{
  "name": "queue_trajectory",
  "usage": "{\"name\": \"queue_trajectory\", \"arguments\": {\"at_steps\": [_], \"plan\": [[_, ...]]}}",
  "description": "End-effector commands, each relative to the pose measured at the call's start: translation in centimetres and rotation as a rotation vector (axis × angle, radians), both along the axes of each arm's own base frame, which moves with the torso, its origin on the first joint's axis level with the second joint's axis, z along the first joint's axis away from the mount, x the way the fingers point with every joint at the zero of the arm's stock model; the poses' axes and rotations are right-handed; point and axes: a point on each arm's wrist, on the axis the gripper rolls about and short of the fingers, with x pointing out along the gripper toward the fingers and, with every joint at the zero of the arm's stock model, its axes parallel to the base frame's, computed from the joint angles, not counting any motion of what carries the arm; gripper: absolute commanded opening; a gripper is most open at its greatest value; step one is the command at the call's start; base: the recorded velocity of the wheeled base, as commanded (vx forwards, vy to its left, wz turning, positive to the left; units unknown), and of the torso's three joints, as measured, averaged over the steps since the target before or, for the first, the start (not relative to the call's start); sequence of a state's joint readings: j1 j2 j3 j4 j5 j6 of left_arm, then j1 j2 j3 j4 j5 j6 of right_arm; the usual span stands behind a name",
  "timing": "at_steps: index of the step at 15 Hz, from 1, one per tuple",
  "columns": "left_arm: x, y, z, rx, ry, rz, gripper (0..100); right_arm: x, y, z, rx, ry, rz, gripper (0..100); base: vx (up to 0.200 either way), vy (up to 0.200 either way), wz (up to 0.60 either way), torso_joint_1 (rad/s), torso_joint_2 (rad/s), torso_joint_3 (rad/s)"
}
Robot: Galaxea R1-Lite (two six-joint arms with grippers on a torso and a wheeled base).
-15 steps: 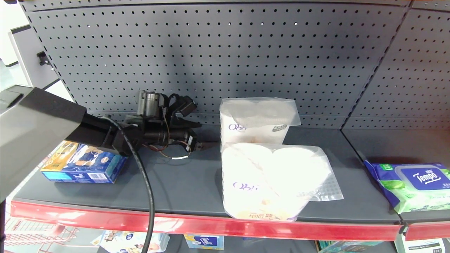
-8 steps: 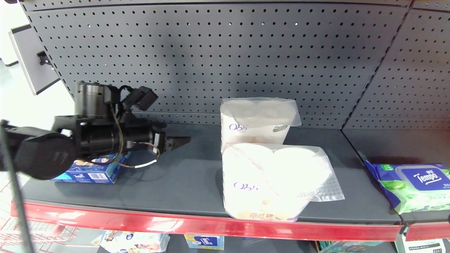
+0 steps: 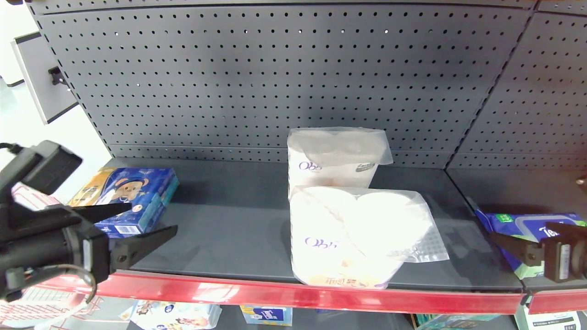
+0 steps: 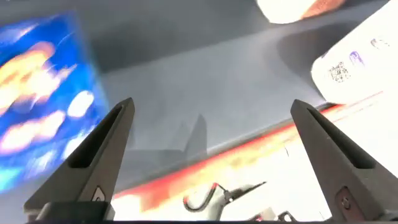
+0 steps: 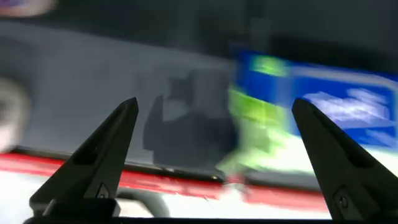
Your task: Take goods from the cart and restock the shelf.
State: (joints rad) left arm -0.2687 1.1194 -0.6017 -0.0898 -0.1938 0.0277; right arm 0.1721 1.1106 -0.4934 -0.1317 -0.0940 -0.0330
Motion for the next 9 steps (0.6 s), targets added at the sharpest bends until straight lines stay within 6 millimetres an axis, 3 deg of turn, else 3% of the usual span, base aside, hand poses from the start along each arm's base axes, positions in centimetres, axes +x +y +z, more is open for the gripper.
{"name": "queue_trajectory", "arguments": {"at_steps": [1,4,9], "plan": [[-3.0,0.9,1.0,-0.032,-0.084,0.049,100,2.8,4.3,-1.7,-0.01,0.122,0.13,100,0.0,0.0,0.0,0.0,0.0,0.0],[-3.3,1.0,1.3,-0.041,-0.101,0.06,100,3.4,6.5,-2.5,-0.011,0.17,0.174,100,0.0,0.0,0.0,0.0,0.0,0.0],[-3.6,1.1,1.3,-0.041,-0.11,0.066,100,4.4,7.2,-3.0,-0.035,0.192,0.163,100,0.0,0.0,0.0,0.0,0.0,0.0]]}}
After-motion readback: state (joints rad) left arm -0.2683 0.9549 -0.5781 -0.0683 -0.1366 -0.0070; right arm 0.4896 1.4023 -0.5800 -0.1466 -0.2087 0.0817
